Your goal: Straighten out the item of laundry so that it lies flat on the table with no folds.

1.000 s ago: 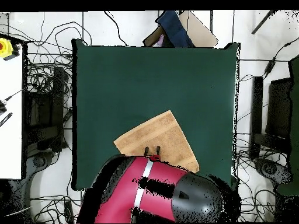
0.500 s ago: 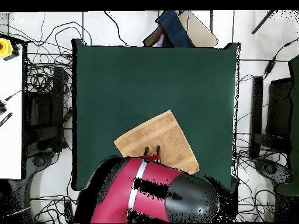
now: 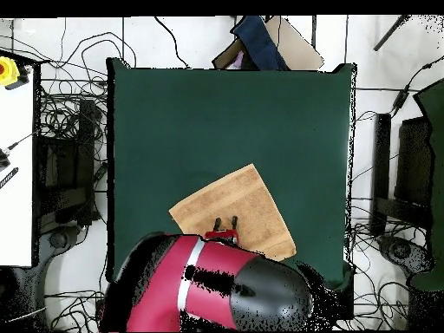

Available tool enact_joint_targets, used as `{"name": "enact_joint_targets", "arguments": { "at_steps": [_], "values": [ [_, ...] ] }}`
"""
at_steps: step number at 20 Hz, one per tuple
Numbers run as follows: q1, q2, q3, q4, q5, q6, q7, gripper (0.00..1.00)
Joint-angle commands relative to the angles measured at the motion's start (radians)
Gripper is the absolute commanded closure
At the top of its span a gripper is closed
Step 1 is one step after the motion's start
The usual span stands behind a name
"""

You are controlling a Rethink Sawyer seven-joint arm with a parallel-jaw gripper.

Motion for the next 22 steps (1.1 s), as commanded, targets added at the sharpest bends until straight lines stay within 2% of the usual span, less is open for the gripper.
{"name": "enact_joint_targets", "arguments": {
  "at_steps": [1, 9, 16, 17, 18, 20, 22],
  "values": [
    [0.035, 0.173, 0.134, -0.589, 0.343, 0.086, 0.033, 0.0],
    [0.047, 0.185, 0.121, -0.601, 0.358, 0.063, 0.045, 0.0],
    [0.021, 0.185, 0.141, -0.601, 0.307, -0.053, 0.098, 0.0],
    [0.021, 0.171, 0.142, -0.59, 0.309, -0.019, 0.099, 0.0],
    [0.026, 0.137, 0.142, -0.565, 0.332, 0.098, 0.09, 0.0],
    [0.019, 0.099, 0.149, -0.552, 0.316, 0.229, 0.082, 0.0],
    [0.025, 0.078, 0.14, -0.543, 0.319, 0.28, 0.067, 0.0]
  ]
}}
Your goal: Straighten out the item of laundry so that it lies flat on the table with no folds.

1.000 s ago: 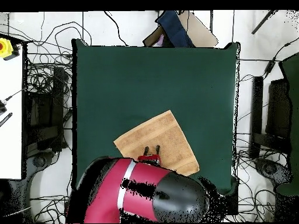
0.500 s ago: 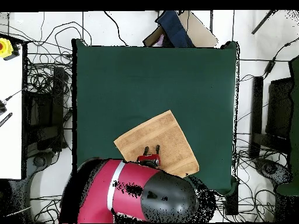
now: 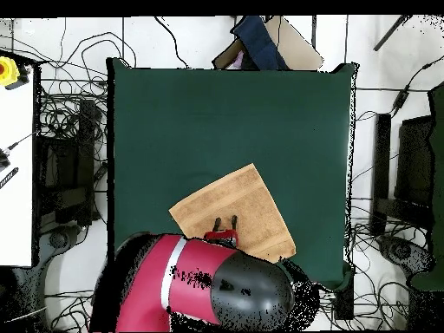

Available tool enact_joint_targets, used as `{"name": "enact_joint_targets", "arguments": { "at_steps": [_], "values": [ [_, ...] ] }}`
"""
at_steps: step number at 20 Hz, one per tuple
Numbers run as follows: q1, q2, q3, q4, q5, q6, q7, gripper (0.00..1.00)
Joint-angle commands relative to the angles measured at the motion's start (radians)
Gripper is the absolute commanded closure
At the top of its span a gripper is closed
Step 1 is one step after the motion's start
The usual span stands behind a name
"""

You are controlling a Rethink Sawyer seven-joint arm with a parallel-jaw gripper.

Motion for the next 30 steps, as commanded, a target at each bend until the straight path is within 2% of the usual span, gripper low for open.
{"name": "enact_joint_targets", "arguments": {
  "at_steps": [1, 4, 6, 11, 17, 20, 26, 29, 30],
  "values": [
    [-0.018, 0.053, 0.17, -0.539, 0.289, 0.33, 0.067, 0.0],
    [-0.02, 0.06, 0.171, -0.547, 0.279, 0.309, 0.077, 0.0],
    [-0.022, 0.05, 0.174, -0.547, 0.276, 0.346, 0.08, 0.0],
    [-0.014, -0.005, 0.169, -0.528, 0.292, 0.532, 0.065, 0.0],
    [-0.005, -0.051, 0.154, -0.528, 0.27, 0.654, 0.077, 0.0],
    [0.007, -0.039, 0.138, -0.532, 0.273, 0.603, 0.107, 0.0],
    [0.037, 0.003, 0.112, -0.542, 0.341, 0.515, 0.162, 0.0],
    [0.048, -0.013, 0.108, -0.536, 0.395, 0.632, 0.174, 0.0],
    [0.06, -0.024, 0.094, -0.539, 0.418, 0.717, 0.165, 0.0]
  ]
}}
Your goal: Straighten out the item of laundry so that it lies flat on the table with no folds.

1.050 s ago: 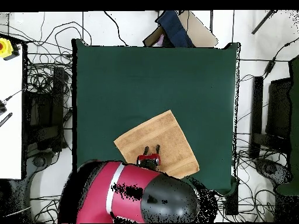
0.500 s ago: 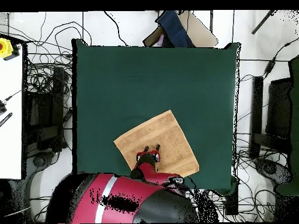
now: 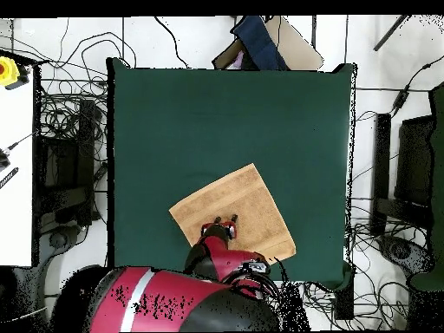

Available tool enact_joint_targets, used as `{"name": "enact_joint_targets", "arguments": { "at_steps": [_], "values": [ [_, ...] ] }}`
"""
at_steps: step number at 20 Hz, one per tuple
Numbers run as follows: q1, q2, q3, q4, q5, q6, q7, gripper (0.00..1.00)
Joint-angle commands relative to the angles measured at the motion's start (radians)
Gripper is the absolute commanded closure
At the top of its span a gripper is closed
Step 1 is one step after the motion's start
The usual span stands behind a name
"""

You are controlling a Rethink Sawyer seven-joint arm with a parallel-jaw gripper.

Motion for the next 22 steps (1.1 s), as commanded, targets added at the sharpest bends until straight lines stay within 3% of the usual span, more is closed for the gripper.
{"name": "enact_joint_targets", "arguments": {
  "at_steps": [1, 3, 6, 16, 22],
  "values": [
    [-0.006, 0.136, 0.067, -0.483, 0.353, 0.26, 0.153, 0.0],
    [-0.027, 0.105, 0.081, -0.519, 0.353, 0.584, 0.153, 0.0],
    [-0.053, 0.075, 0.107, -0.518, 0.331, 0.682, 0.155, 0.0],
    [-0.134, 0.026, 0.21, -0.471, 0.272, 0.687, 0.155, 0.0],
    [-0.136, -0.011, 0.219, -0.405, 0.223, 0.596, 0.184, 0.0]
  ]
}}
